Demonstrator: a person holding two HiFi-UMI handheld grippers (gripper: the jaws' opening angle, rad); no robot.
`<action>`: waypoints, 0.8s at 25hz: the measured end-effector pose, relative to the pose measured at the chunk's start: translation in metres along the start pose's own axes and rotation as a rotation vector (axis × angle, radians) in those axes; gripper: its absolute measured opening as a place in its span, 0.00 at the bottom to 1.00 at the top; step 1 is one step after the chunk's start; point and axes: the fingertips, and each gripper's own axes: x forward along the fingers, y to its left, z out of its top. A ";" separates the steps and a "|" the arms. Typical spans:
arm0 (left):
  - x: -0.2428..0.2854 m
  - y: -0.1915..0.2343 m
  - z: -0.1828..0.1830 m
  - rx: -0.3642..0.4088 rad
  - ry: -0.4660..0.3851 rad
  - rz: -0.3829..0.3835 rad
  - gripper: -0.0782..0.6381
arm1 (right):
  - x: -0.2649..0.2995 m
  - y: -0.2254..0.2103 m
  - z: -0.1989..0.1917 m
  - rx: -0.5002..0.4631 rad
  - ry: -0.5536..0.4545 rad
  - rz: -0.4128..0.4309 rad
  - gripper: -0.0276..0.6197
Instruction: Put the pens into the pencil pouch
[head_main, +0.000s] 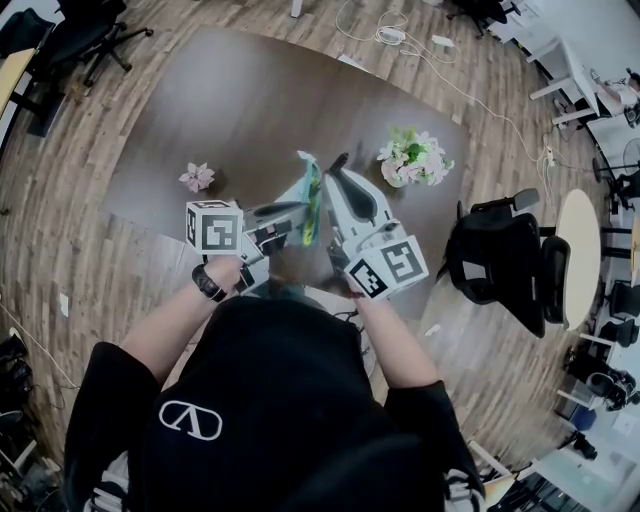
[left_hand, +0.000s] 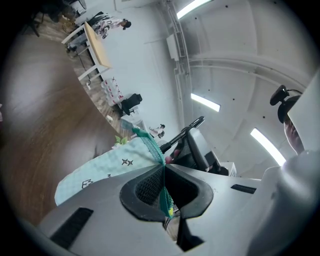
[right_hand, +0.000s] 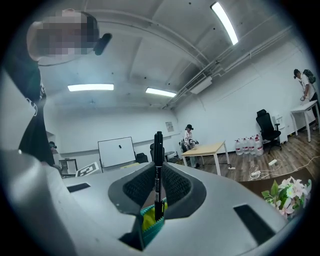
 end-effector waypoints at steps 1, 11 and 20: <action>0.000 -0.001 0.001 0.004 -0.002 -0.002 0.13 | 0.000 0.001 -0.004 -0.003 0.013 0.002 0.11; 0.003 -0.007 0.010 0.026 -0.018 -0.011 0.13 | -0.006 0.005 -0.037 -0.002 0.108 0.025 0.17; 0.003 -0.002 0.010 0.027 -0.014 0.004 0.13 | -0.016 0.000 -0.026 -0.008 0.075 -0.002 0.25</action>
